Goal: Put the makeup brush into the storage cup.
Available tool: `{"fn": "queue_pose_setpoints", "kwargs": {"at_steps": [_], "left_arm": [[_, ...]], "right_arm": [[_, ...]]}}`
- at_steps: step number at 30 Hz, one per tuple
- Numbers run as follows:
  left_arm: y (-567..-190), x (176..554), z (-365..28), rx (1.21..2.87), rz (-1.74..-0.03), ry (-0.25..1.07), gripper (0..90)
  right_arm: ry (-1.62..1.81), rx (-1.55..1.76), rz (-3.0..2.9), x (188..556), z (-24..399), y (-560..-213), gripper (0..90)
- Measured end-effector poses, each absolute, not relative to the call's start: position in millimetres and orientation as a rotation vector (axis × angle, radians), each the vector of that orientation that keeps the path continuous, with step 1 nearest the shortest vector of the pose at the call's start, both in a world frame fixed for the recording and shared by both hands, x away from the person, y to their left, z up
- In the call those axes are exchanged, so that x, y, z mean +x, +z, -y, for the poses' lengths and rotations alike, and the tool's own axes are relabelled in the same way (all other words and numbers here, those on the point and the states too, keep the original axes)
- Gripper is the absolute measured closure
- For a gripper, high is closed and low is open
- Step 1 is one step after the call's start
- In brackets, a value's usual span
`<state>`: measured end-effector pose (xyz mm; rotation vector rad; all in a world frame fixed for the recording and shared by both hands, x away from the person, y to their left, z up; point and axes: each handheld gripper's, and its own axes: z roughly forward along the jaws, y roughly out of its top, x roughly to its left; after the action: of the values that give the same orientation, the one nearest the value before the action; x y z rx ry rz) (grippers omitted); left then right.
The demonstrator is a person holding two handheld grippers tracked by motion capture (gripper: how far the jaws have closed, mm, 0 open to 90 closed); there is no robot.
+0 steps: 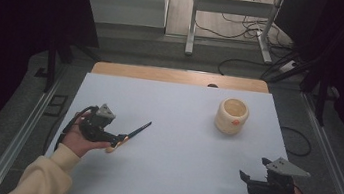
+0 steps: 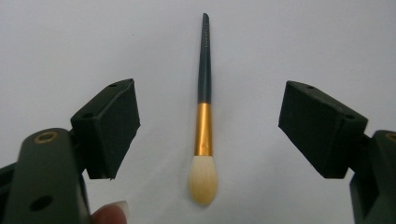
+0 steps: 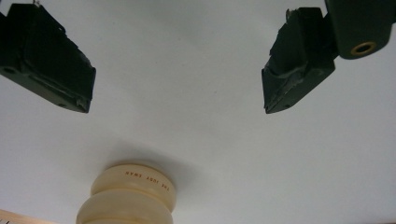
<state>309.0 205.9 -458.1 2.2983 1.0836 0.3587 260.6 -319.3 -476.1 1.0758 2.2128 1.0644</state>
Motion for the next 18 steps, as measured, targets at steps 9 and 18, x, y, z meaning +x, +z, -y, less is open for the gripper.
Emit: {"fn": "queue_pose_setpoints", "kwargs": {"at_steps": [9, 18], "left_arm": [[-459.5, 320.0, -196.5, 2.367, -1.067, 0.331, 20.9], [-460.5, 329.9, -191.0, 2.417, -1.066, 0.275, 21.4]], "right_arm": [[1.055, 1.071, -2.219, 260.6, 318.8, -476.8, 10.7], [1.045, 1.07, -2.224, 260.7, 318.6, -477.0, 10.7]]}}
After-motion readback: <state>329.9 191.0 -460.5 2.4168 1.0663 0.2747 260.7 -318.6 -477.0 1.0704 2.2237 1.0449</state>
